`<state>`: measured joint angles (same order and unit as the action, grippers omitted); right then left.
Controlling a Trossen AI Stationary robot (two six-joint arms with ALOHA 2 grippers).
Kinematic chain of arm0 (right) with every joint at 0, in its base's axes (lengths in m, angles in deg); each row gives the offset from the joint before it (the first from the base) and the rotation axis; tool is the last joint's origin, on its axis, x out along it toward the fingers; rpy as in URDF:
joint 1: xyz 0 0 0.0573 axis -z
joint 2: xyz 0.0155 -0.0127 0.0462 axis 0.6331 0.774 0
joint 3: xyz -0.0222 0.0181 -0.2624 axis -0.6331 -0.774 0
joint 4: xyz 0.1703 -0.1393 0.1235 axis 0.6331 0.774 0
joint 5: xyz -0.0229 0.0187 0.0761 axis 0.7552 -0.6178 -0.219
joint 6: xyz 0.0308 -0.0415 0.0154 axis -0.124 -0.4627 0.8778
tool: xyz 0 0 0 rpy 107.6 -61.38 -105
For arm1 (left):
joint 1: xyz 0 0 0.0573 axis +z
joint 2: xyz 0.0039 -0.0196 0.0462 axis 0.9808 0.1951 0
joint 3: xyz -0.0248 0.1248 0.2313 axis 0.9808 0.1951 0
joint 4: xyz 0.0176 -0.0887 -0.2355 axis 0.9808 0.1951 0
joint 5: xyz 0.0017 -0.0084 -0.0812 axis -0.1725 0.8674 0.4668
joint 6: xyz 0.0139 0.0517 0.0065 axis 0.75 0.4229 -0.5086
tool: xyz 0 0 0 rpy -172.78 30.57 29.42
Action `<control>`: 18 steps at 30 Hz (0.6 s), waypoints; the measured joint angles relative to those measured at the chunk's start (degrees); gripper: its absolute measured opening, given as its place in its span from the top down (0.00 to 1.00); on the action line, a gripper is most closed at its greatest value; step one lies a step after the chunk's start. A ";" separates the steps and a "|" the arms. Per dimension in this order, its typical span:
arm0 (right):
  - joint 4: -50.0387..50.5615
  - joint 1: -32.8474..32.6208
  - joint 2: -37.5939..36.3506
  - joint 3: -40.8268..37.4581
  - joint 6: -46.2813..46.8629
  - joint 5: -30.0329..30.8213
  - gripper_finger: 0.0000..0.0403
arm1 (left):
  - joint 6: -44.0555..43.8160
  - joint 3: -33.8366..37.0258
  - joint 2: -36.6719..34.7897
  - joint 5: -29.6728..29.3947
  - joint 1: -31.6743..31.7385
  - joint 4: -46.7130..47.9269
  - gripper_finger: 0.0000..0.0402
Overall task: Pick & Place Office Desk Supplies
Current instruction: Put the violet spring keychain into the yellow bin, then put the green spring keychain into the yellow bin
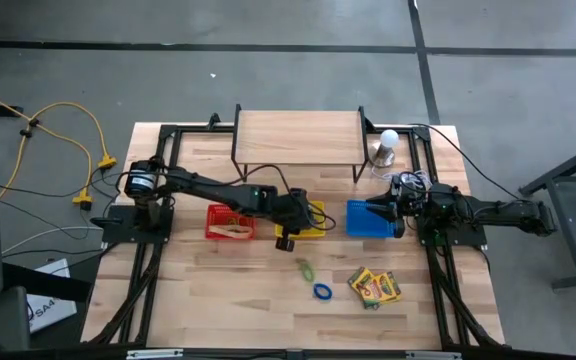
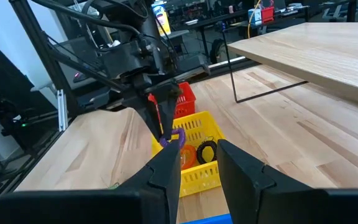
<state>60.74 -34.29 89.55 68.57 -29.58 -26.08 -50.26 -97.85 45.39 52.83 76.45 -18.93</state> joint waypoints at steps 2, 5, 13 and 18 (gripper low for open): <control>0.00 -0.02 0.00 0.00 0.00 0.00 0.77 | -0.06 0.00 0.00 -0.02 0.00 0.32 0.85; 0.00 0.00 0.00 -0.01 0.00 -0.01 0.77 | -0.18 0.00 0.00 -0.02 0.00 0.37 0.81; 0.00 -0.01 0.00 -0.01 0.00 0.00 0.77 | -0.50 -0.04 -0.02 -0.04 0.00 0.37 0.79; 0.00 0.00 0.00 -0.01 0.00 0.00 0.77 | 1.41 -0.04 -0.02 -0.10 0.00 -0.51 0.79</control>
<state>60.74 -34.29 89.55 68.55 -29.58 -26.08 -48.85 -97.89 45.37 52.73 76.45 -19.44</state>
